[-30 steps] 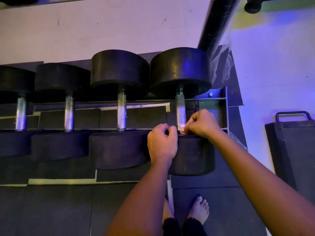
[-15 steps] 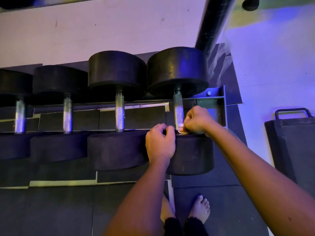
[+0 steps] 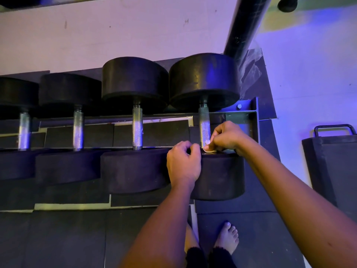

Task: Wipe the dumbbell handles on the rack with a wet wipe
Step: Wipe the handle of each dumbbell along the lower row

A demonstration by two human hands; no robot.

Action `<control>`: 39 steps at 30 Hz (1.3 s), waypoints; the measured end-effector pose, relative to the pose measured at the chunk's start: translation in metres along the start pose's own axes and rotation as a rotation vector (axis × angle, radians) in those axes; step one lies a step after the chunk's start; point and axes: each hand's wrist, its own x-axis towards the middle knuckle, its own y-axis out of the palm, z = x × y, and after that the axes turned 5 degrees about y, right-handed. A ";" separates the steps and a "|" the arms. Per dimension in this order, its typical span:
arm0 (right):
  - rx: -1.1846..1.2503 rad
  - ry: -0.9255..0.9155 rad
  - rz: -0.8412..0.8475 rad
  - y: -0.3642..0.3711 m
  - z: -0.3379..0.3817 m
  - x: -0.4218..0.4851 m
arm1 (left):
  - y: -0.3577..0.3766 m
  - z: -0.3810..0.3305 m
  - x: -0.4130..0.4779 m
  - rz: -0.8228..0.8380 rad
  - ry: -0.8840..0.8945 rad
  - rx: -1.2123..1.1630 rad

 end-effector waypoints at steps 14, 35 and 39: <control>0.926 0.039 -0.102 -0.012 -0.006 0.016 | 0.001 0.003 0.002 0.002 0.015 -0.003; 0.572 -0.048 -0.234 -0.006 0.004 0.009 | 0.001 0.005 0.003 0.005 0.016 -0.017; 0.543 -0.160 -0.371 -0.004 0.029 0.020 | 0.002 0.006 0.003 0.006 0.032 -0.007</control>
